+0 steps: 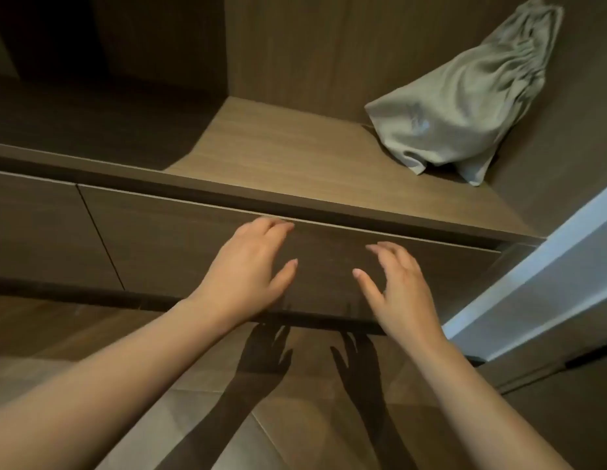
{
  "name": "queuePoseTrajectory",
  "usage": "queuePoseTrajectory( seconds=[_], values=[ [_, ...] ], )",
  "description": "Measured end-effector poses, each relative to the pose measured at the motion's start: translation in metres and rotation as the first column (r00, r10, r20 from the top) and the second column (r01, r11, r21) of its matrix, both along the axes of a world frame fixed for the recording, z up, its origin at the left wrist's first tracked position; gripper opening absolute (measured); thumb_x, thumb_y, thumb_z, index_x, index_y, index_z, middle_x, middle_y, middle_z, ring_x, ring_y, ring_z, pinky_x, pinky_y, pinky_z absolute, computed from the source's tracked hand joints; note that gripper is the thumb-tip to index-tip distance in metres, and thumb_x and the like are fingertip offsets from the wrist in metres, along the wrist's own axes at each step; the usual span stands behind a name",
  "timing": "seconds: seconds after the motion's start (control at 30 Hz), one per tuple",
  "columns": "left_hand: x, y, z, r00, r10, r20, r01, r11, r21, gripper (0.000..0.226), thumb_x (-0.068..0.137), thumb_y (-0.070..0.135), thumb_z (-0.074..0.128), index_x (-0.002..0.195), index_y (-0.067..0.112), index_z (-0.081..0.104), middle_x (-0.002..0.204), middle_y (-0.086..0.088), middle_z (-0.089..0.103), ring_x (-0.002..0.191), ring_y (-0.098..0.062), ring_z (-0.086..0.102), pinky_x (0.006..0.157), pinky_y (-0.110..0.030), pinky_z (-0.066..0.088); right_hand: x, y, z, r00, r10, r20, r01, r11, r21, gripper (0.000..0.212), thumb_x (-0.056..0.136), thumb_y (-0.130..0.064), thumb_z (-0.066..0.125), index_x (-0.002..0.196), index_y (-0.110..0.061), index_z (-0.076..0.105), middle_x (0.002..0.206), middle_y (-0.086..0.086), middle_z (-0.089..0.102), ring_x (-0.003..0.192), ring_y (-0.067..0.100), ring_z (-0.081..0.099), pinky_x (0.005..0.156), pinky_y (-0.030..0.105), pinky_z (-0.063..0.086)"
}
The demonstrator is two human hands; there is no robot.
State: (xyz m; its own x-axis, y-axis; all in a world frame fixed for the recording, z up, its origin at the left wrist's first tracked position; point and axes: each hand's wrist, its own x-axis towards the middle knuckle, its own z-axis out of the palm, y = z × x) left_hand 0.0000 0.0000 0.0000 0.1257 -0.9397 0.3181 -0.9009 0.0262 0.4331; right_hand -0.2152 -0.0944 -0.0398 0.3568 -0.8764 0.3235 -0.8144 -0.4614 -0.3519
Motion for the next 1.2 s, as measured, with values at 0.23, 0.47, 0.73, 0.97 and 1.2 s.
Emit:
queuePoseTrajectory(
  seconds=[0.23, 0.47, 0.73, 0.97, 1.2],
  values=[
    [0.002, -0.003, 0.005, 0.997, -0.035, 0.069, 0.037, 0.999, -0.031, 0.068, 0.092, 0.038, 0.056, 0.151, 0.023, 0.026, 0.16, 0.001, 0.016, 0.148, -0.017, 0.01, 0.118, -0.036, 0.018, -0.001, -0.019, -0.006, 0.999, -0.027, 0.043, 0.029, 0.999, -0.032, 0.052, 0.095, -0.04, 0.055, 0.143, -0.025, 0.043, 0.147, 0.001, 0.042, 0.141, 0.017, 0.033, 0.111, 0.04, 0.039],
    [0.007, -0.016, 0.004, 0.987, 0.026, 0.16, -0.039, 0.996, 0.078, 0.078, 0.092, 0.05, 0.049, 0.154, 0.03, 0.005, 0.162, 0.005, -0.007, 0.148, -0.018, -0.013, 0.118, -0.058, 0.0, 0.004, -0.034, -0.007, 0.997, -0.069, -0.017, 0.07, 0.997, 0.013, 0.064, 0.095, -0.047, 0.053, 0.15, -0.024, 0.032, 0.156, 0.004, 0.029, 0.147, 0.022, 0.02, 0.116, 0.044, 0.032],
    [0.006, -0.023, -0.008, 0.99, 0.051, 0.132, -0.063, 0.994, 0.093, 0.087, 0.088, 0.059, 0.046, 0.154, 0.027, -0.002, 0.161, 0.006, -0.011, 0.148, -0.019, -0.012, 0.116, -0.06, -0.005, 0.002, -0.022, -0.002, 0.996, -0.073, 0.052, 0.075, 0.996, -0.038, 0.053, 0.093, -0.047, 0.056, 0.14, -0.022, 0.049, 0.142, 0.003, 0.043, 0.136, 0.019, 0.035, 0.108, 0.041, 0.042],
    [0.004, -0.019, -0.01, 1.0, 0.008, -0.011, -0.008, 1.0, 0.002, 0.066, 0.09, 0.053, 0.046, 0.148, 0.025, 0.03, 0.16, 0.002, 0.013, 0.146, -0.014, 0.016, 0.119, -0.055, 0.001, -0.006, -0.012, -0.003, 0.993, -0.084, 0.077, 0.089, 0.994, -0.064, 0.044, 0.093, -0.045, 0.057, 0.132, -0.025, 0.056, 0.134, 0.0, 0.05, 0.13, 0.016, 0.039, 0.1, 0.03, 0.04],
    [-0.004, -0.022, -0.014, 0.999, 0.044, -0.029, -0.043, 0.998, 0.045, 0.056, 0.09, 0.058, 0.043, 0.133, 0.024, 0.054, 0.125, 0.003, 0.059, 0.119, -0.014, 0.051, 0.109, -0.043, 0.036, -0.016, 0.002, -0.001, 0.982, -0.095, 0.16, 0.104, 0.994, -0.046, 0.035, 0.093, -0.044, 0.056, 0.12, -0.023, 0.064, 0.112, -0.005, 0.051, 0.11, 0.008, 0.041, 0.081, 0.024, 0.04]
  ],
)
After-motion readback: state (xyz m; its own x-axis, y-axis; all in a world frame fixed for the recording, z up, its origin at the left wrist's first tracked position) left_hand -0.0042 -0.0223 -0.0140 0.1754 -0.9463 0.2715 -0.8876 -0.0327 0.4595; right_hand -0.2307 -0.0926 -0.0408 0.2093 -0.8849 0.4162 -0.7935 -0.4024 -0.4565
